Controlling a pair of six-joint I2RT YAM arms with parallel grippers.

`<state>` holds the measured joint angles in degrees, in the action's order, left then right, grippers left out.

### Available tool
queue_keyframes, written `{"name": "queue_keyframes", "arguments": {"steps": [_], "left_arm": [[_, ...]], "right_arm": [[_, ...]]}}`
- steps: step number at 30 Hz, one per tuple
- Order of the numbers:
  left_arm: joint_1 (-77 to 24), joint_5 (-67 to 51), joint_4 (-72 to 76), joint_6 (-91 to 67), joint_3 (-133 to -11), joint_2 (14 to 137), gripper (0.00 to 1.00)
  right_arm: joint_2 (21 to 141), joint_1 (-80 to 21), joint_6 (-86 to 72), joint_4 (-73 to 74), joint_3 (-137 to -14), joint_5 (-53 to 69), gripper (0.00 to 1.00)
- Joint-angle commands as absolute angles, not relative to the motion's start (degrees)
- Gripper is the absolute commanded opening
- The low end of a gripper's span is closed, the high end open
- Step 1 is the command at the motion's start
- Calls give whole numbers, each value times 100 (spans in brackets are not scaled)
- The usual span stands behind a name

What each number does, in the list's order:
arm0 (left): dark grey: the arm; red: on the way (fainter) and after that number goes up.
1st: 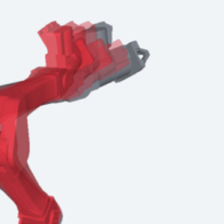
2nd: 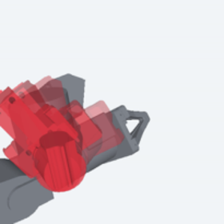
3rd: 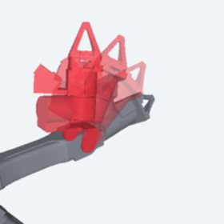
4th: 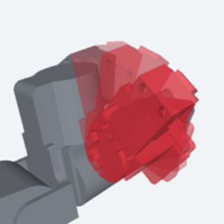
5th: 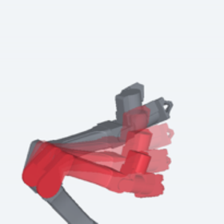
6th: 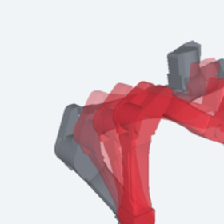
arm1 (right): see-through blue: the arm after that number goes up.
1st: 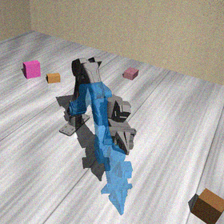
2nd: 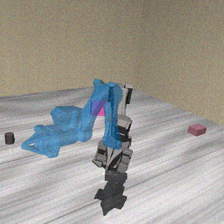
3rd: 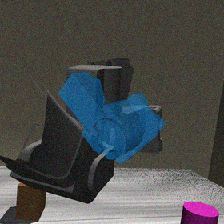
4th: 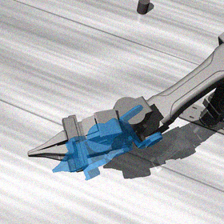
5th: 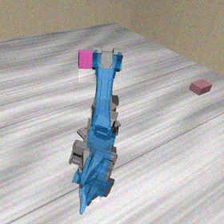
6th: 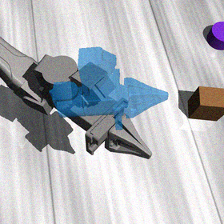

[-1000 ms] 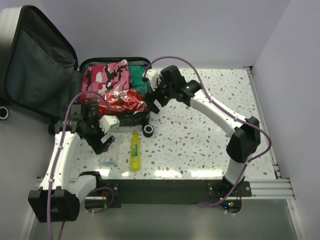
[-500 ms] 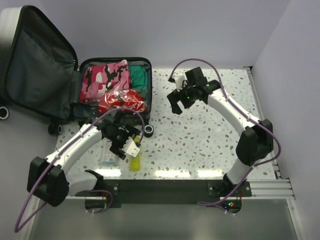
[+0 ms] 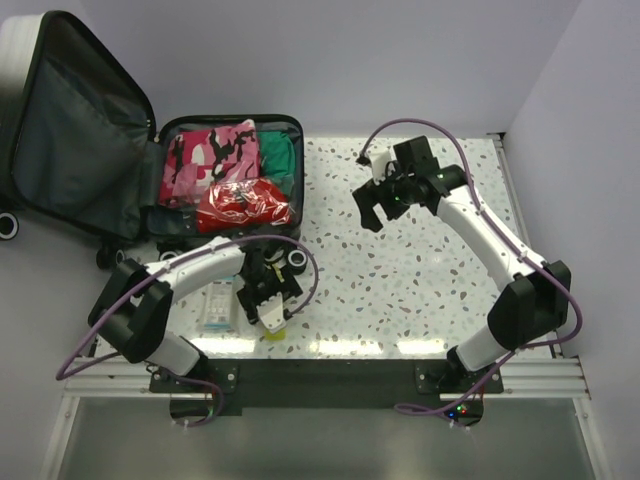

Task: Pack the luggage

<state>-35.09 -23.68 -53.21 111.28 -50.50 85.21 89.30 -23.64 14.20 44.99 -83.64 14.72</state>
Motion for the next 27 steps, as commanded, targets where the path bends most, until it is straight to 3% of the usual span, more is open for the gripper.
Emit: {"name": "queue_keyframes", "arguments": {"steps": [1,4,6,11,13,21,23,27], "left_arm": [[-3690,-2267,-5247,11760,-5256,8735,93],[-3927,-2320,-5124,11523,-5282,8981,83],[-4034,-2373,-5063,11225,-5387,9140,68],[-4245,-2505,-5098,10662,-5712,9571,55],[-4306,-2548,-5080,10504,-5818,9650,42],[-4315,-3339,-5800,8379,-7855,9519,7],[-4307,-3436,-6106,7614,-8637,9449,0],[-3931,-3481,-6205,6628,-9342,9063,0]], "right_arm": [[8675,-2294,1468,4570,-8279,1521,94],[8666,-2250,1485,4588,-8271,1503,94],[8675,-2233,1503,4579,-8279,1503,94],[8719,-2224,1529,4579,-8297,1494,94],[8745,-2224,1547,4579,-8306,1485,94],[8772,-2215,1564,4579,-8332,1529,93],[8789,-2215,1556,4553,-8332,1555,93],[8850,-2215,1538,4527,-8332,1617,93]]}}
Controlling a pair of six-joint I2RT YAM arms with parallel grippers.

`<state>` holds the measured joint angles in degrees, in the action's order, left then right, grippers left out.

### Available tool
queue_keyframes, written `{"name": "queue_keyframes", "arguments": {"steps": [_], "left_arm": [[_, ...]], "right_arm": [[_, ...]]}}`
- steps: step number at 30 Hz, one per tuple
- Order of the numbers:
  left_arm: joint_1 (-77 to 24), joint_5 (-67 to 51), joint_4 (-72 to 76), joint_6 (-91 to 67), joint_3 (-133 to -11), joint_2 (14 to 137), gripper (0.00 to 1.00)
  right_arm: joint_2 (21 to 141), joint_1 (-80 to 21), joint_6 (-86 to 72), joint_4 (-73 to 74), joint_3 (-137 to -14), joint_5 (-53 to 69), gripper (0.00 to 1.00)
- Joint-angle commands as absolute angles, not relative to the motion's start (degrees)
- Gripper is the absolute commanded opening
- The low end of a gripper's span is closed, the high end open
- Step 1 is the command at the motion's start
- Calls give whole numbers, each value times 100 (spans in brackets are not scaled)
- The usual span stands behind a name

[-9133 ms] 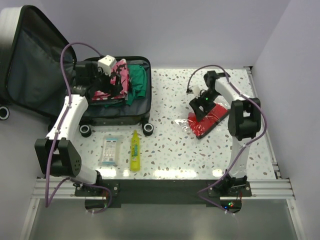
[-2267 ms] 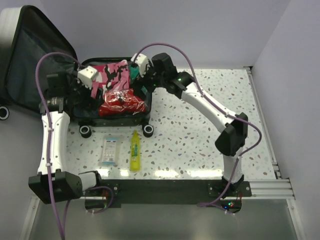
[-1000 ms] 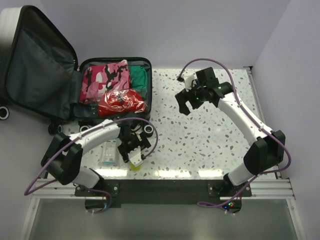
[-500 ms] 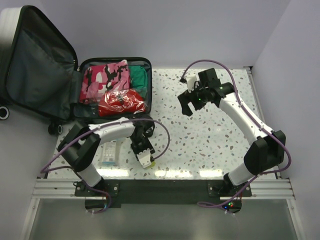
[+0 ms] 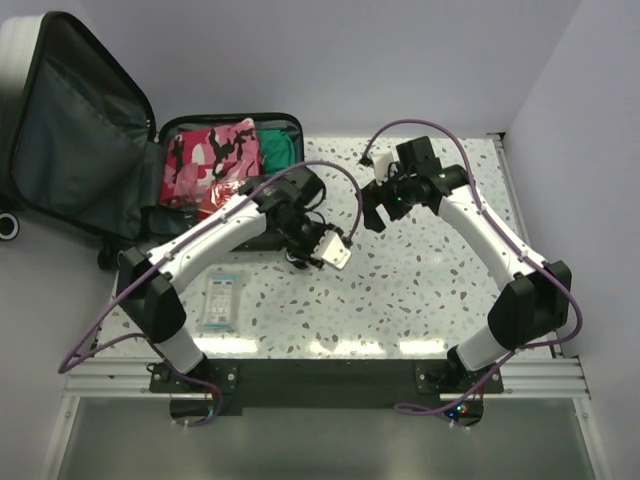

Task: Pack the luggage

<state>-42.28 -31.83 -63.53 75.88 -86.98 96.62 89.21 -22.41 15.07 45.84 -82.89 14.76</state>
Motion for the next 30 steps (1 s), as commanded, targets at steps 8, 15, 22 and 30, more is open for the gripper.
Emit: {"name": "queue_keyframes", "arguments": {"steps": [8,15,22,30], "left_arm": [[-2234,-3419,-6443,6477,-9352,8702,0],[-1654,-3165,-6785,6224,-9772,8902,0],[-1380,-1456,-7532,6476,-10821,9036,0],[-1266,755,-7163,7076,-9432,8955,0]], "right_arm": [[9026,-2206,1503,4439,-8350,1767,93],[9220,-2215,1582,4500,-8552,1811,92],[9176,-2206,1644,4491,-8578,1828,92],[9307,-2206,1626,4438,-8569,1925,92]]}}
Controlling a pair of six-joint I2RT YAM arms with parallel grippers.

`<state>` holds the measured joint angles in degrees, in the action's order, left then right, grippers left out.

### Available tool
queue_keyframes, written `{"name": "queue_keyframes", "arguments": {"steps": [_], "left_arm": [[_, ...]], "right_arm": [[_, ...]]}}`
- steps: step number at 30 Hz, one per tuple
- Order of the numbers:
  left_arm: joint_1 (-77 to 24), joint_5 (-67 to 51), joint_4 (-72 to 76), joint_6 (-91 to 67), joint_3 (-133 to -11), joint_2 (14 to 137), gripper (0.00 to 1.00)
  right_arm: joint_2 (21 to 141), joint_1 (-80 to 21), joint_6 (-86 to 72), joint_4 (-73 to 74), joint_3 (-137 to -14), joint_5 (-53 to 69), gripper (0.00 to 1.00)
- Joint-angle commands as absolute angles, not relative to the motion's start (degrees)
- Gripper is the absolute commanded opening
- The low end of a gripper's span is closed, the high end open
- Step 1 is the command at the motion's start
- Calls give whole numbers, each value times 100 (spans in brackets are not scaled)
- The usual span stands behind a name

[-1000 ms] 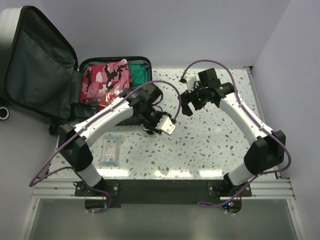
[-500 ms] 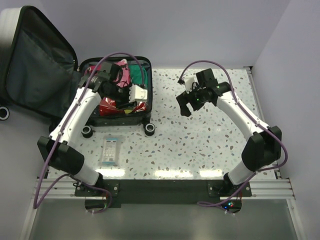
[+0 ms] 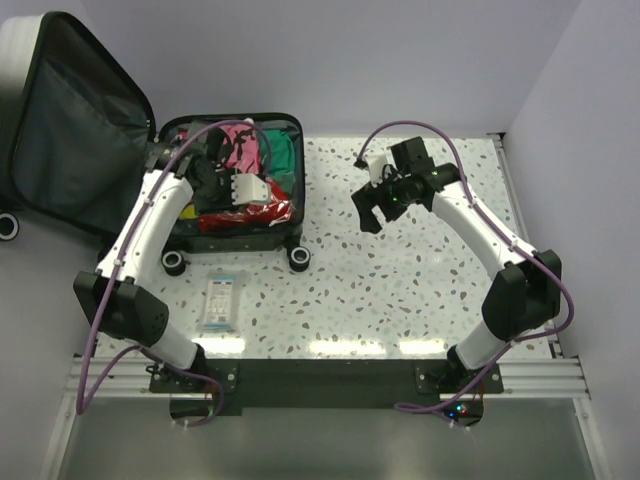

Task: Pack the luggage

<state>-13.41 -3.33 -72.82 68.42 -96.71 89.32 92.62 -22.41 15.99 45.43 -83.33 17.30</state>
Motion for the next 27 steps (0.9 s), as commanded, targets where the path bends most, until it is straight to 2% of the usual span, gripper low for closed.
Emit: {"name": "queue_keyframes", "arguments": {"steps": [1,12,14,15,16,17,18,19,23,26,27], "left_arm": [[-1266,956,-7180,7014,-9431,9052,0],[-1169,1380,-6644,6873,-9387,10107,0],[-1169,1354,-6592,6890,-9343,10186,26],[-1169,1293,-6627,6934,-9360,10187,46],[-1169,1092,-6731,6943,-9395,10178,52],[-1169,942,-6811,6961,-9465,10143,68],[-1169,801,-6907,6970,-9631,10108,94],[-1169,443,-7126,6970,-9729,10073,100],[-1151,-464,-7417,7083,-9844,9521,100],[-976,-1395,-7541,7435,-9450,8828,100],[-949,-1824,-7532,7801,-8978,8572,100]], "right_arm": [[9316,-2215,1617,4438,-8587,1934,92],[9027,-2215,1608,4403,-8279,1872,92],[8974,-2224,1643,4430,-8253,1837,92],[8965,-2215,1652,4438,-8253,1793,92],[8947,-2215,1670,4447,-8244,1784,92],[8921,-2215,1670,4447,-8235,1767,93],[8921,-2215,1679,4439,-8227,1775,93],[8903,-2215,1679,4430,-8218,1784,93],[8912,-2224,1670,4359,-8191,1881,93],[9026,-2215,1670,4394,-8253,1925,93],[9070,-2215,1670,4403,-8270,1951,93]]}}
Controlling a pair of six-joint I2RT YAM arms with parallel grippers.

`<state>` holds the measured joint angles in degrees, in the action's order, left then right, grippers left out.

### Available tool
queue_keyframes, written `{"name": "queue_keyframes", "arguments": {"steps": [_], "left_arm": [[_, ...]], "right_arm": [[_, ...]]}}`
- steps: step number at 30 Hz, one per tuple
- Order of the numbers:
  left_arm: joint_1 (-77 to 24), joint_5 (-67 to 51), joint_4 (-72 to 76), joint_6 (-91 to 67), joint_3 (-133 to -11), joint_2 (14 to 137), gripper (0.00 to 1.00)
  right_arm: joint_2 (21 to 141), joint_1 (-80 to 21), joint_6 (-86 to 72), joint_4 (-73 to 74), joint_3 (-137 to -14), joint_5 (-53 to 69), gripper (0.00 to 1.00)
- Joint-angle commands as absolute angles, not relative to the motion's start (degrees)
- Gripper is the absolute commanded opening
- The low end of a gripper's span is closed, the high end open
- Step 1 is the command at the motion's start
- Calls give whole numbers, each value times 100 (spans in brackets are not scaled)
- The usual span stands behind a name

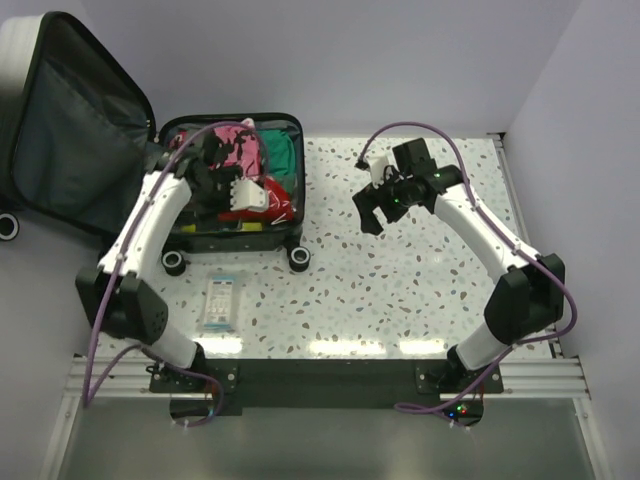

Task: Pack the luggage

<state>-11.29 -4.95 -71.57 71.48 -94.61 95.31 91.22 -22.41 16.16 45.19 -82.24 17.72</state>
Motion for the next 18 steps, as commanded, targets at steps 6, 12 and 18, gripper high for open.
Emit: {"name": "queue_keyframes", "arguments": {"steps": [6,12,18], "left_arm": [[-949,-2179,-7550,10035,-6374,6532,100],[-975,-2057,-7541,11355,-5204,6187,100],[-993,-2074,-7165,12083,-4799,6680,100]], "right_arm": [[9228,-2215,1679,4552,-8419,2074,93],[9343,-2215,1670,4728,-8578,2118,93],[9325,-2215,1635,4755,-8517,2101,92]]}}
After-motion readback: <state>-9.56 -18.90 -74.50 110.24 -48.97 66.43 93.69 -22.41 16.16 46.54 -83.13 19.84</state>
